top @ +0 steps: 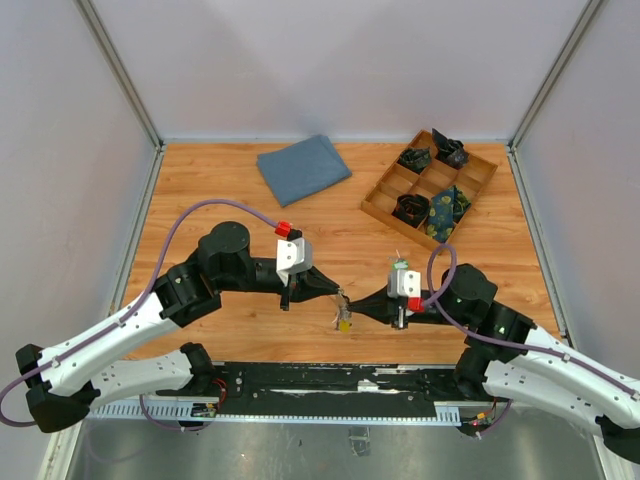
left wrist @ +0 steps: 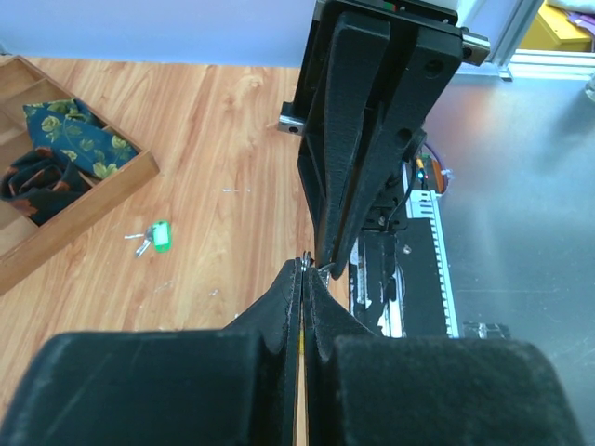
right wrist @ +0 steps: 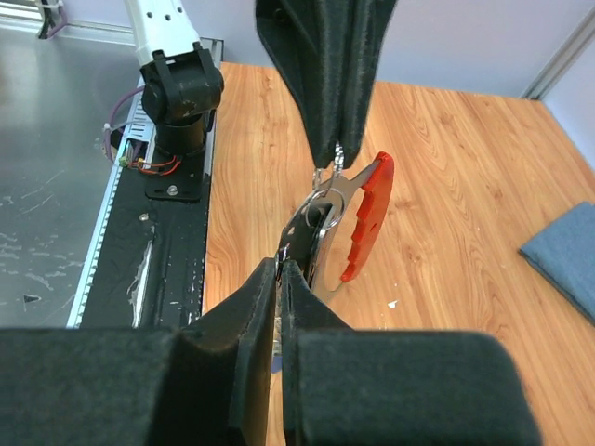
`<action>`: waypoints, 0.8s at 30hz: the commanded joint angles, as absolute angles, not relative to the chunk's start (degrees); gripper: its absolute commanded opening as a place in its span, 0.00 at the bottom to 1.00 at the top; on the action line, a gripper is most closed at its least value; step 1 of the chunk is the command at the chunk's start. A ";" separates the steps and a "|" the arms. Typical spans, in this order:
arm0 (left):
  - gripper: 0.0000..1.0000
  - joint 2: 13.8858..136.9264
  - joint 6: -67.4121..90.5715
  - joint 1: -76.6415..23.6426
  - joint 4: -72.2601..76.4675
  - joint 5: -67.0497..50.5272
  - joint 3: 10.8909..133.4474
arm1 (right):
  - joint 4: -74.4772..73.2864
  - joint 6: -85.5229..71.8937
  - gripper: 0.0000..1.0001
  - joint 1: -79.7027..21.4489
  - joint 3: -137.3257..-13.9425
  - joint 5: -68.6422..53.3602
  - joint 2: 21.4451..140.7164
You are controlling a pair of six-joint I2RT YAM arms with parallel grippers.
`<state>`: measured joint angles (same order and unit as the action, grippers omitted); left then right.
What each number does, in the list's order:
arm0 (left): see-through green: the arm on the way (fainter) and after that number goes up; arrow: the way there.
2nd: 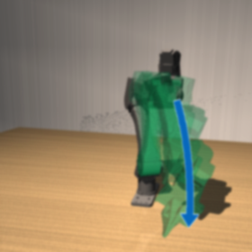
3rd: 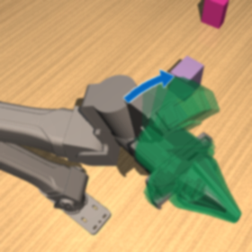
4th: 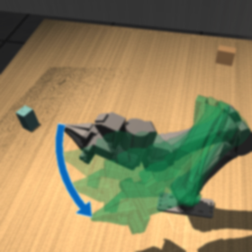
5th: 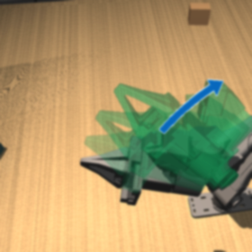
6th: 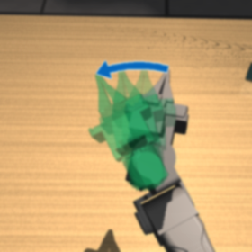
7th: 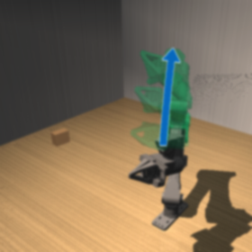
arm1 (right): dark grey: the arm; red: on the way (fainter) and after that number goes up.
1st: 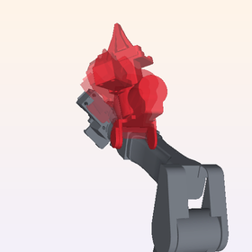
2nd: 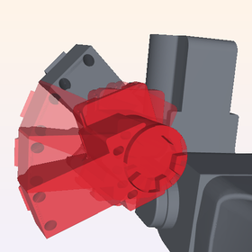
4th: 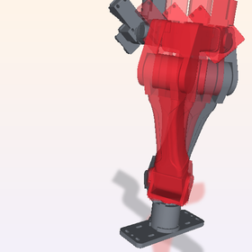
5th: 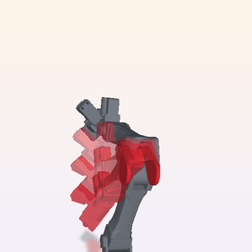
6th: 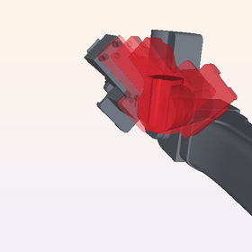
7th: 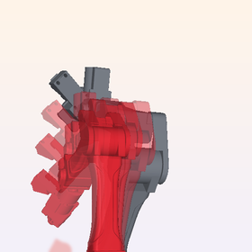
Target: Put the keys on the keyring
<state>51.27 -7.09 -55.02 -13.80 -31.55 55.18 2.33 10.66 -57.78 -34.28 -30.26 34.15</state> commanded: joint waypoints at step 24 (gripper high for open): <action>0.32 41.62 9.97 -54.84 9.30 -7.02 40.19 | -0.81 -28.24 0.00 -58.62 -44.76 -10.72 43.34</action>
<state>44.64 5.32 -55.02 3.33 -12.27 41.47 -11.09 -19.18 -57.78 -47.55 -15.03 44.62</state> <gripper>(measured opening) 0.254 0.010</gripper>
